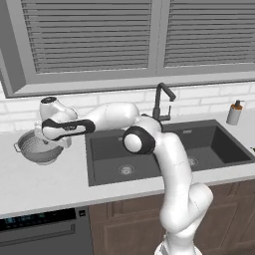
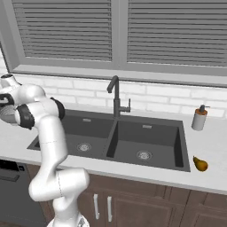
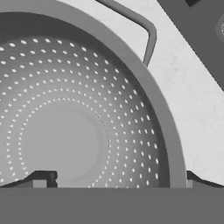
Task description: Put the colander in the sink, put the pear in the colander, and turn on the sink faucet and pour water over the colander.
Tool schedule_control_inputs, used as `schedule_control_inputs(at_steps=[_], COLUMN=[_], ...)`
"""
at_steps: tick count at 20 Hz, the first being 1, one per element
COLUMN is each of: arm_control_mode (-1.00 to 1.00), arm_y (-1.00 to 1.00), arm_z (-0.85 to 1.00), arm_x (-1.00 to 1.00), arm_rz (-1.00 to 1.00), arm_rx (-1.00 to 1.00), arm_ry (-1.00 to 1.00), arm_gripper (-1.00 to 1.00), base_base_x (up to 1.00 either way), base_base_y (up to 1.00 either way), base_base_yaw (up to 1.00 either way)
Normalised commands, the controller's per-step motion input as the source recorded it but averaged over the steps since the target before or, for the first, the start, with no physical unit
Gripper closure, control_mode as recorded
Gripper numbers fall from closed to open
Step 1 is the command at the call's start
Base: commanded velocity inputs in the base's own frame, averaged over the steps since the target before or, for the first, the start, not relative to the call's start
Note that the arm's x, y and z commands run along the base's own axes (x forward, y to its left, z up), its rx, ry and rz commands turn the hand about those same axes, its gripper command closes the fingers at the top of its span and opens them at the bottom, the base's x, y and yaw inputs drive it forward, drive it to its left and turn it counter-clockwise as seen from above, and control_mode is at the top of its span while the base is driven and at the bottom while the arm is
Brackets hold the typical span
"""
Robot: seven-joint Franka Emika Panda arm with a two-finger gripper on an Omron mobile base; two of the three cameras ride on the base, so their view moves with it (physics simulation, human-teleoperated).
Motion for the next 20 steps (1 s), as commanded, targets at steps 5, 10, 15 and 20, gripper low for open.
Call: schedule_control_inputs(at_steps=[5,10,15,20], arm_control_mode=[-1.00,-1.00,-1.00,-1.00], arm_y=[-0.22,-0.28,-0.25,-0.43], arm_z=[-0.56,-0.54,-0.24,0.19], arm_x=[-0.12,-0.14,0.00,-0.07], arm_rz=[0.00,0.00,0.00,-0.01], arm_rx=[0.00,0.00,0.02,0.09], arm_ry=[0.00,0.00,-0.01,0.00], arm_gripper=[-1.00,1.00,1.00,1.00], base_base_x=[0.00,0.00,0.00,0.00], base_base_y=[0.00,0.00,0.00,0.00], base_base_yaw=[0.00,0.00,0.00,0.00])
